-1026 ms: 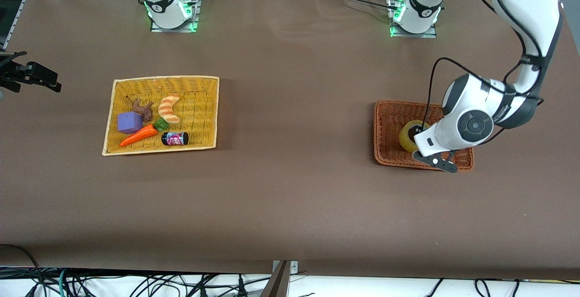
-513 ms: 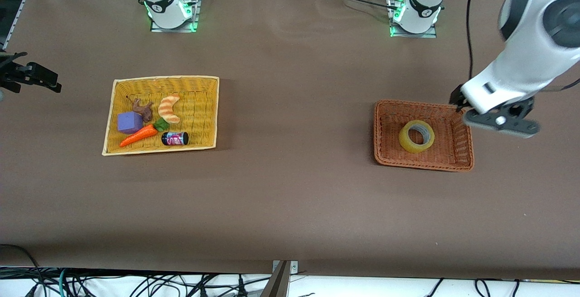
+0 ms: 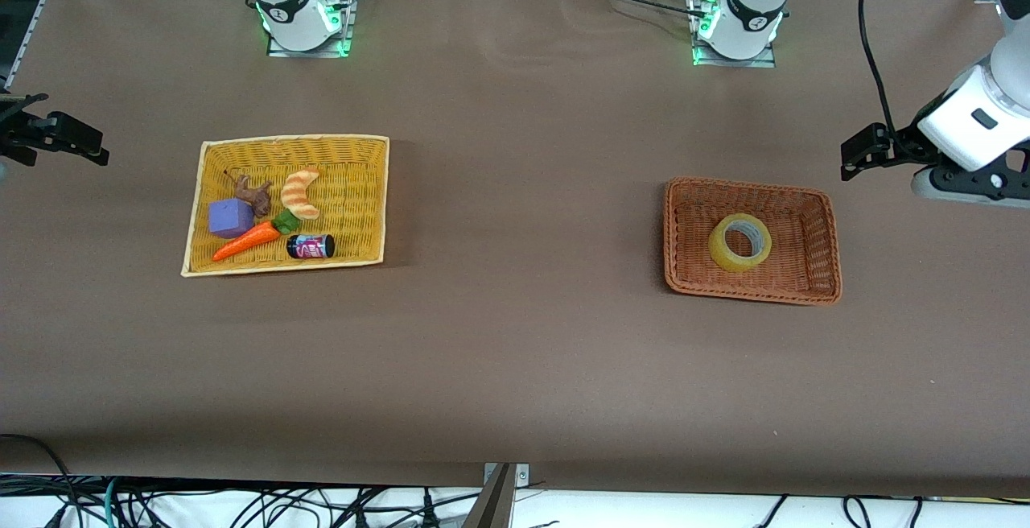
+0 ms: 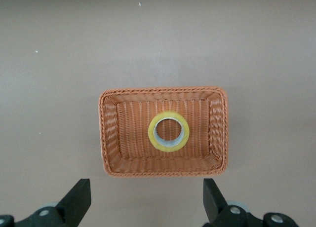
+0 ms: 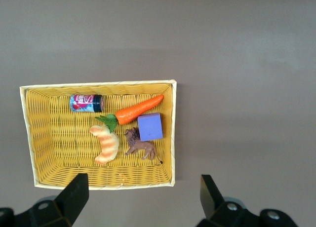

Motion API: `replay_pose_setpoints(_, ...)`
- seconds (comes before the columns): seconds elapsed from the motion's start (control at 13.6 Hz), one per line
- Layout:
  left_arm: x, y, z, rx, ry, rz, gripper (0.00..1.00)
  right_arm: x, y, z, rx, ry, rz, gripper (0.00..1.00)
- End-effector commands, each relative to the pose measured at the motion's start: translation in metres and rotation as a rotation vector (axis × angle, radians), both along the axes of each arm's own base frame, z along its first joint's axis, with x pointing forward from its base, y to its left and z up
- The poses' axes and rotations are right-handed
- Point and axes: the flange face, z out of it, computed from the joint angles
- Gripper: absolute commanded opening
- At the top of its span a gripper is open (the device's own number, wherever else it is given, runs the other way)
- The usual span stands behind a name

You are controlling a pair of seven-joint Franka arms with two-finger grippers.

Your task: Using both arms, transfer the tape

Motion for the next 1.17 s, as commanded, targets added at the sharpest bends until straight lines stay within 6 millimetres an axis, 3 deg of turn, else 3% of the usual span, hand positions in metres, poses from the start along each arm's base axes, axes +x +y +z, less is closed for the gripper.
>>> replay_pose_setpoints(0.0,-0.035,-0.009,0.003,-0.015,-0.036,0.053,1.0,0.002,-0.002,0.006,0.001,-0.006,0.01,1.0)
replay_pose_setpoints(0.37,-0.04,-0.006,-0.002,-0.011,-0.002,0.072,1.0,0.002,-0.002,0.006,0.001,-0.006,0.012,1.0)
replay_pose_setpoints(0.66,-0.049,0.023,-0.007,-0.02,0.009,0.092,1.0,0.001,-0.003,0.006,0.002,-0.005,0.009,1.0)
replay_pose_setpoints(1.1,-0.043,0.014,-0.003,-0.017,0.015,0.093,1.0,0.001,-0.004,0.006,0.002,-0.006,0.007,1.0)
